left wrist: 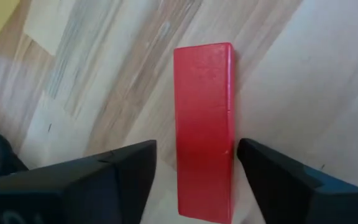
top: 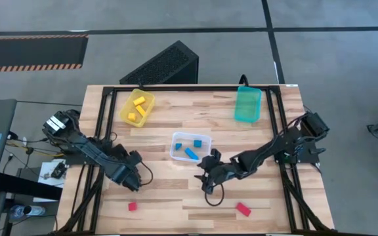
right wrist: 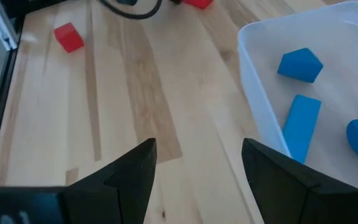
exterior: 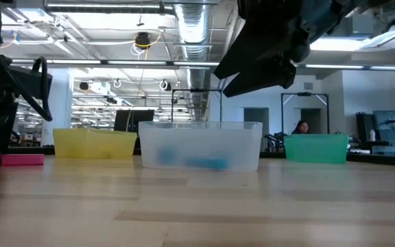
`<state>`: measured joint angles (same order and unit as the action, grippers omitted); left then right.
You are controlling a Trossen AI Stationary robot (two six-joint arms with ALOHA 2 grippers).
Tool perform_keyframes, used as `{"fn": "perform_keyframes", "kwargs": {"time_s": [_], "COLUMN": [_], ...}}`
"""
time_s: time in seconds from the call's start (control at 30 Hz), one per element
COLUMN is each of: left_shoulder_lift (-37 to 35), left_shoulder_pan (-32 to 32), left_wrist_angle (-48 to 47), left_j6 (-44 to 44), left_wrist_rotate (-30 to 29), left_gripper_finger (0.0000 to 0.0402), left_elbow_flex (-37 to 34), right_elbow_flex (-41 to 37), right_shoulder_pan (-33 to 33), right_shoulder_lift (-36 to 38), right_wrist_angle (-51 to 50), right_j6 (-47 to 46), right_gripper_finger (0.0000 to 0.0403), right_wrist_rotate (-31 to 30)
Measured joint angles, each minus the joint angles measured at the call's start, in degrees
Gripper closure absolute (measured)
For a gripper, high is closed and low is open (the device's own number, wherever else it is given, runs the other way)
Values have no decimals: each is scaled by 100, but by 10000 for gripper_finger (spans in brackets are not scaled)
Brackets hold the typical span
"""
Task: Sort & place blocks by color
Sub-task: Put the top red block into the green bin
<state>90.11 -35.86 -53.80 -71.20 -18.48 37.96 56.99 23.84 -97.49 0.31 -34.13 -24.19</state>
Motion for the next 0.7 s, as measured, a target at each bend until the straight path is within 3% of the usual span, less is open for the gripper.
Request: {"fn": "perform_keyframes", "kwargs": {"time_s": [0.1, 0.3, 0.43, 0.57, 0.63, 0.7], "left_shoulder_lift": [-21, -289, -329, -328, -332, -334], "left_shoulder_pan": [11, 13, -70, -313, -357, -324], "left_wrist_angle": [-31, 10, -203, -9, -27, -168], "left_j6": [32, 623, 854, 1734, 1969, 1672], "left_wrist_rotate": [30, -283, -991, -1999, -2041, -1932], "left_gripper_finger": [221, 381, 393, 400, 400, 398], "left_elbow_flex": [67, 238, 735, 1372, 1615, 1721], "right_elbow_flex": [0, 0, 0, 0, 2, 2], "right_shoulder_pan": [-4, 17, 13, -74, -145, -186], "right_shoulder_lift": [0, 0, 0, 0, 0, 0], "right_wrist_angle": [-4, 5, 29, 320, 441, 466], "right_j6": [4, 9, -212, -349, -344, -337], "right_gripper_finger": [143, 143, 143, 143, 143, 143], "right_wrist_rotate": [7, 22, 32, 119, 329, 483]}}
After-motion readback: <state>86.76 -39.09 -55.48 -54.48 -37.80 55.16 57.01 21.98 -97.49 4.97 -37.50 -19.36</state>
